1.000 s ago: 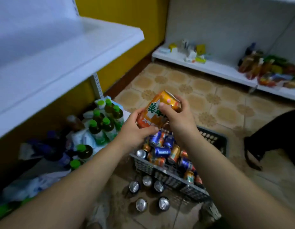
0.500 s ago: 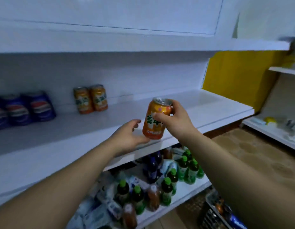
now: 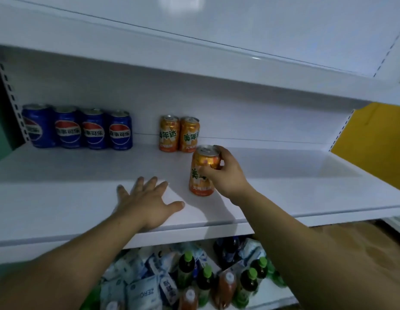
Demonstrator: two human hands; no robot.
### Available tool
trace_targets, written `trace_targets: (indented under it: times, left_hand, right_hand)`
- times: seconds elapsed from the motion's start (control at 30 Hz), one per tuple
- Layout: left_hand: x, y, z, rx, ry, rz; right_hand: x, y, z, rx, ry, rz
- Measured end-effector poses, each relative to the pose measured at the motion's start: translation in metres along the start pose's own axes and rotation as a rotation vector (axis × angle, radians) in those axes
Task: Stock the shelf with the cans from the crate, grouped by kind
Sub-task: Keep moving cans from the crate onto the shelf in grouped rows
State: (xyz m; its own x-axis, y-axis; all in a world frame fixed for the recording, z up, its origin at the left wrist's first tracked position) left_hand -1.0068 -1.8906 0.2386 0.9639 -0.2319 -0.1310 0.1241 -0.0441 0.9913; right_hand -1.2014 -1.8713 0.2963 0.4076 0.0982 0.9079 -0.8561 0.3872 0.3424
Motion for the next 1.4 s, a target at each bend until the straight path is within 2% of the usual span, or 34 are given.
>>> trace_targets:
  times: [0.13,0.37,0.73,1.17,1.3,1.4]
  left_hand:
    - [-0.005,-0.006,0.004,0.0,-0.003,-0.006]
    - [-0.005,-0.009,0.008,0.004,-0.001,-0.015]
    - [-0.001,-0.016,0.006,0.023,0.007,-0.01]
    - [-0.006,-0.016,0.006,0.077,0.01,0.039]
    - [-0.003,-0.018,0.008,0.074,0.016,0.037]
    - [-0.003,-0.017,0.012,0.068,0.012,0.027]
  right_hand:
    - [-0.003,-0.001,0.035,0.023,0.081,-0.132]
    - [-0.021,0.001,0.087,-0.111,0.076,-0.258]
    - [-0.04,-0.006,0.137,-0.194,0.099,-0.281]
    - [-0.063,-0.022,0.175,-0.183,-0.005,-0.192]
    - [-0.066,-0.031,0.178,-0.177,-0.019,-0.206]
    - [-0.065,-0.029,0.178,-0.135,-0.094,-0.253]
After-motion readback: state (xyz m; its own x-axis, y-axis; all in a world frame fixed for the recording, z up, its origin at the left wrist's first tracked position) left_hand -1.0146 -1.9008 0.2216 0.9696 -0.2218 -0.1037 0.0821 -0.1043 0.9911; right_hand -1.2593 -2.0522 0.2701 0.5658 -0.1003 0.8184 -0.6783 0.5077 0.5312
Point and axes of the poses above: each hand's wrist, its own z-axis towards the middle knuckle, its own y-axis out of the back of the hand, x = y × z, the point moved 5 cm from there along z, towards the middle knuckle, and after that the axes turned 7 degrees about -x, right-handed, at the moved point
